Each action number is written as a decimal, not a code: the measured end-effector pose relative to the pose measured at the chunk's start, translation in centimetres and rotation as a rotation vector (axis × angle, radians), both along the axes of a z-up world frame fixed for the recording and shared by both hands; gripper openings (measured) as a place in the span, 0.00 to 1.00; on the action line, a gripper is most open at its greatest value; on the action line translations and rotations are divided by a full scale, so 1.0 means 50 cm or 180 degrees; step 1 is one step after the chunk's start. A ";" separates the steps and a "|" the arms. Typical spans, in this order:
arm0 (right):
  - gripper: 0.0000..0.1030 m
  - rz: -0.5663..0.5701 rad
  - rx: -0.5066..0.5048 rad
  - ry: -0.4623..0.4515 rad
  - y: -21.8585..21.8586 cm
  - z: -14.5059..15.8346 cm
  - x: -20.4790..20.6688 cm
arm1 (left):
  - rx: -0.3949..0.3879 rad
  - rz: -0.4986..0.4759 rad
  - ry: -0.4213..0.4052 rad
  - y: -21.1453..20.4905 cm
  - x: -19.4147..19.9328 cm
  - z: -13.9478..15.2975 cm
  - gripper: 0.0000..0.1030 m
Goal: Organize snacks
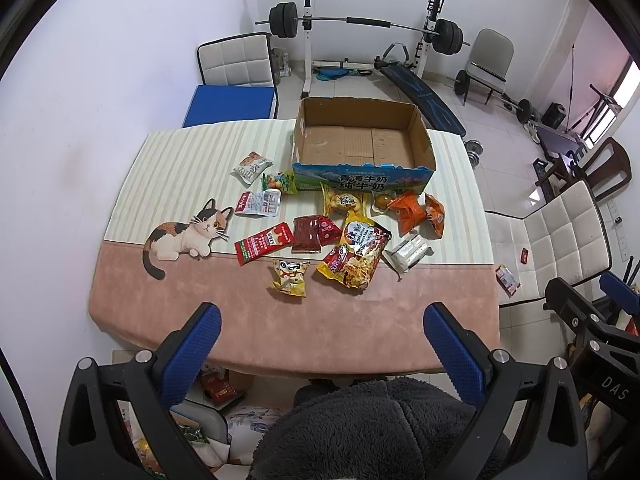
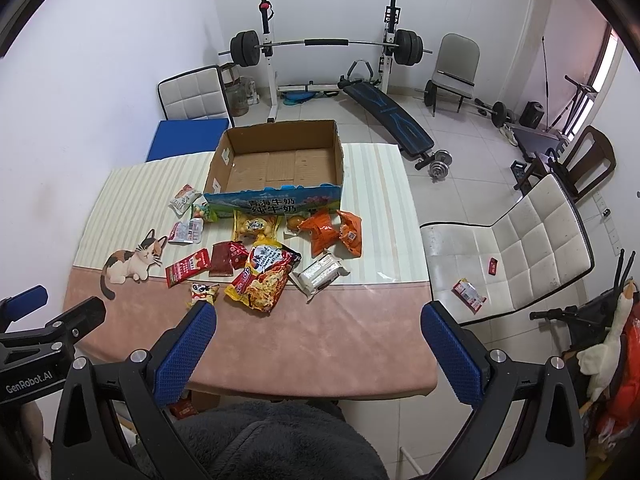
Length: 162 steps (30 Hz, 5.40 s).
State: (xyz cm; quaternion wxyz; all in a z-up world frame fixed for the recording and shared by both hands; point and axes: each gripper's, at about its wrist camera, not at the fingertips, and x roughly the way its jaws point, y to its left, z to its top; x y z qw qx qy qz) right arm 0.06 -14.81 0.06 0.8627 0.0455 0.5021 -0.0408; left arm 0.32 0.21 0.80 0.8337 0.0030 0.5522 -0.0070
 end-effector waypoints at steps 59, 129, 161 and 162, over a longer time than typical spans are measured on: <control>1.00 -0.0014 0.0117 0.0004 -0.003 -0.006 0.021 | -0.0021 0.0033 -0.0033 -0.015 0.015 0.012 1.00; 0.53 -0.0331 0.0906 0.2271 -0.173 -0.936 0.410 | 0.0306 -0.0302 0.1715 -0.176 0.411 -0.786 0.85; 0.49 0.0083 0.1443 0.0796 -0.195 -0.436 0.642 | -0.0415 0.0054 0.0928 -0.092 0.706 -0.342 0.85; 0.49 0.0077 0.1390 0.0778 -0.186 -0.437 0.669 | -0.0433 0.0057 0.0971 -0.084 0.738 -0.349 0.85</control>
